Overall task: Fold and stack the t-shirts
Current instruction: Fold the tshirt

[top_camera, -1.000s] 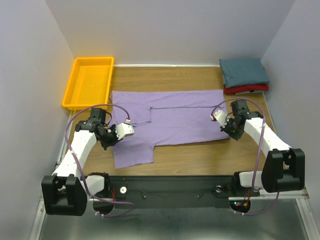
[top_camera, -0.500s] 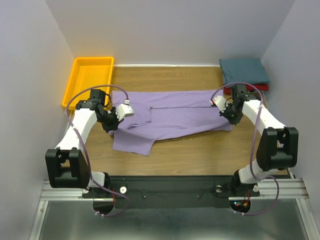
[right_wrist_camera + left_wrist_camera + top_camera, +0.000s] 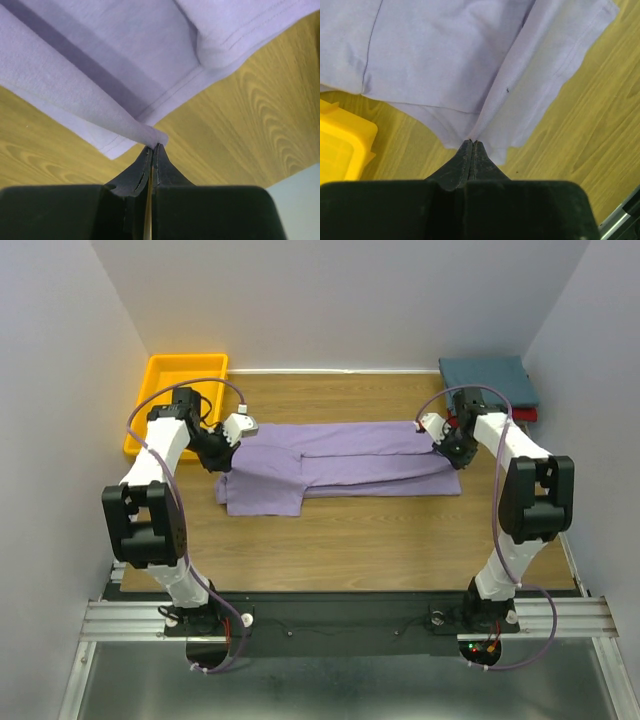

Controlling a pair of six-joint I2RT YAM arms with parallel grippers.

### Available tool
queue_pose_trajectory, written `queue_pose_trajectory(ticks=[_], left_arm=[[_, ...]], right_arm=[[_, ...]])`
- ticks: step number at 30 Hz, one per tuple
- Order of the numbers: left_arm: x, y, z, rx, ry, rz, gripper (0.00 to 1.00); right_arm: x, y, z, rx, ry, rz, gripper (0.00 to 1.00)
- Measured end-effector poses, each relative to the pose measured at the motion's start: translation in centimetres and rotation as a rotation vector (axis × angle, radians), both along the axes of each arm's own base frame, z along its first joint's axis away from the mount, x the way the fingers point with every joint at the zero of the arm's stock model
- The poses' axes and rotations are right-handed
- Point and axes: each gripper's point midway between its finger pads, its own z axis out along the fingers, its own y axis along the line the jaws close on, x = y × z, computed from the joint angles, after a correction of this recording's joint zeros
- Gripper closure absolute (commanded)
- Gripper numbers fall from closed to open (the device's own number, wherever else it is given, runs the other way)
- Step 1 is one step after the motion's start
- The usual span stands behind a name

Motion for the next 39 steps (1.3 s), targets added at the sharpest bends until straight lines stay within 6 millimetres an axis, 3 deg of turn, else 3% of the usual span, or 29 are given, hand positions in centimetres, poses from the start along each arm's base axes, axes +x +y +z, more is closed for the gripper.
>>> queue_pose_trajectory(ticks=[6, 15, 19, 20, 22, 23, 26, 27, 28, 32, 35, 39], left_arm=[[2.6, 0.6, -1.2, -0.027, 0.029, 0.036, 1.0], [4.2, 0.5, -2.3, -0.048, 0.048, 0.064, 1.0], [4.9, 0.5, -2.9, -0.053, 0.052, 0.08, 1.0], [5.1, 0.5, -3.2, -0.054, 0.056, 0.086, 1.0], [5.3, 0.5, -3.7, -0.057, 0.065, 0.094, 0.94], [5.4, 0.5, -4.0, -0.058, 0.072, 0.104, 0.85], [5.8, 0.6, -4.5, -0.056, 0.076, 0.128, 0.73], [6.1, 0.8, -4.5, -0.052, 0.073, 0.153, 0.62], [6.4, 1.0, -4.5, -0.049, 0.062, 0.167, 0.59], [7.1, 1.8, -4.4, -0.049, 0.03, 0.253, 0.58], [5.9, 2.5, -3.9, -0.052, 0.019, 0.319, 0.58], [4.1, 2.8, -1.6, -0.069, -0.035, 0.36, 0.59]], right_arm=[[2.1, 0.0, -1.2, 0.0, 0.014, 0.0, 0.97], [4.6, 0.1, -1.5, 0.003, -0.001, 0.0, 0.94], [4.7, 0.1, -2.0, 0.002, 0.008, -0.001, 0.87], [4.7, 0.1, -2.1, 0.001, 0.013, -0.001, 0.77], [4.7, 0.1, -2.3, -0.001, 0.017, -0.001, 0.67], [4.7, 0.0, -2.4, -0.004, 0.018, -0.002, 0.58], [4.6, -0.2, -2.6, -0.015, 0.023, -0.013, 0.47], [4.6, -0.2, -2.6, -0.015, 0.023, -0.018, 0.44], [4.6, -0.2, -2.6, -0.015, 0.023, -0.021, 0.41], [5.0, -0.2, -2.1, -0.006, 0.01, -0.062, 0.4], [5.1, 0.1, -1.1, 0.019, -0.014, -0.1, 0.46], [4.9, 0.9, 1.0, 0.074, -0.059, -0.146, 0.5]])
